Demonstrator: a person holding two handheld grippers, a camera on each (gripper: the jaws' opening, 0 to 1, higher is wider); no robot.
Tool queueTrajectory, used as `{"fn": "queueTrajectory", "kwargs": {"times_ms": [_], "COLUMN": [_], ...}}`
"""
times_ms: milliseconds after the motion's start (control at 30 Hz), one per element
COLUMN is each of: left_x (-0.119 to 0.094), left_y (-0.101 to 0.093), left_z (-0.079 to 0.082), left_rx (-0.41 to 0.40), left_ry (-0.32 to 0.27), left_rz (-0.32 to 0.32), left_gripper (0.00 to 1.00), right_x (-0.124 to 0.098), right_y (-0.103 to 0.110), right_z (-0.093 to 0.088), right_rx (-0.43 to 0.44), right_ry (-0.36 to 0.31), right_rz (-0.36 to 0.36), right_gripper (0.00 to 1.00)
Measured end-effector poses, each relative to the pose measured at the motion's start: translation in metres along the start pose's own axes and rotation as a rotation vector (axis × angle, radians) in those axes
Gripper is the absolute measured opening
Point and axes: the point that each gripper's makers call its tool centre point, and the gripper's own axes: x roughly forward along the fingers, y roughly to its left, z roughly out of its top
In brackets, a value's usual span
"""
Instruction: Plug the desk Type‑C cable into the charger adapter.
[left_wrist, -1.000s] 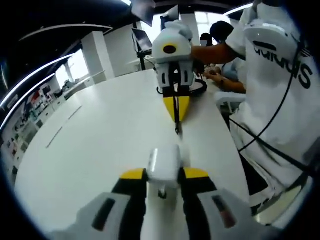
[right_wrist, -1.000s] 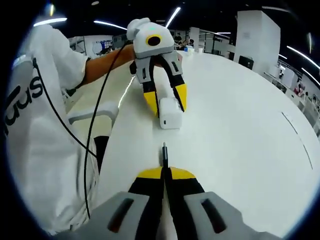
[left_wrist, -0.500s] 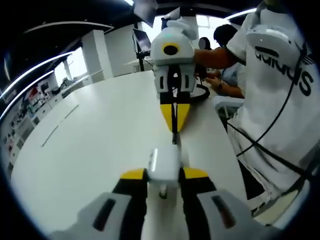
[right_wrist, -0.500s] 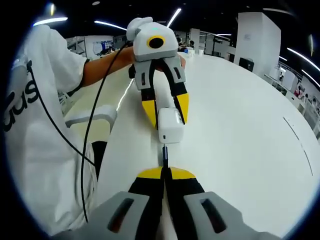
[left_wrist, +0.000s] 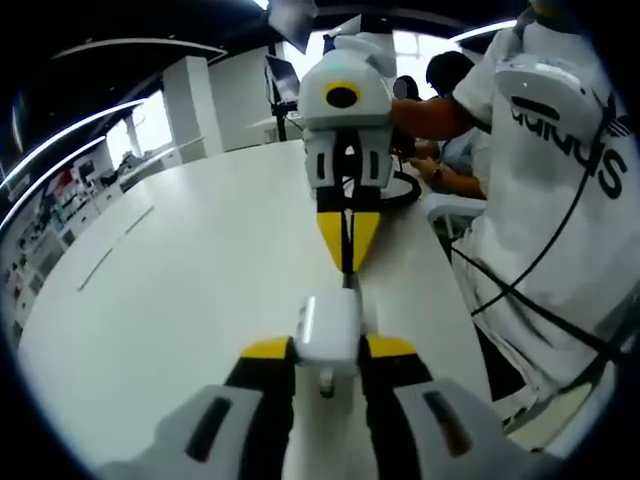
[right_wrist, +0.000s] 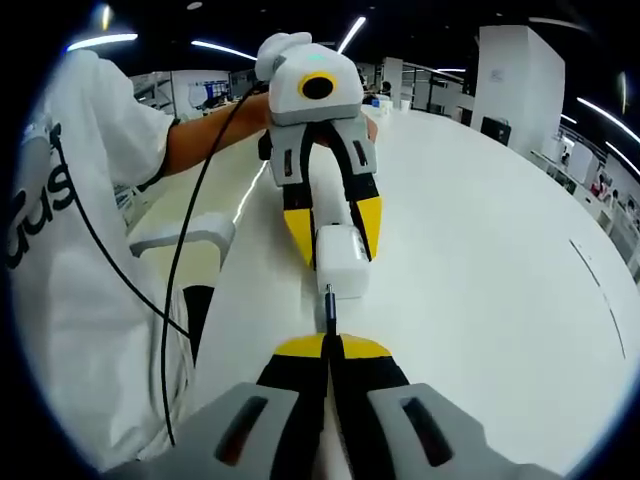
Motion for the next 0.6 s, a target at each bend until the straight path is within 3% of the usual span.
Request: {"fn": "queueTrajectory", "kwargs": {"times_ms": [600], "left_x": [0.0030], "left_y": [-0.0011], "left_z": [0.0000], "left_rx": [-0.012], "left_ry": [0.037], "left_rz": [-0.022], "left_gripper": [0.24], "right_x": [-0.0009], "right_y": [0.0015], "right_z": [0.0010], "right_rx": [-0.111], "right_ry": [0.083], "right_rz": [-0.057], "right_gripper": [0.01]}}
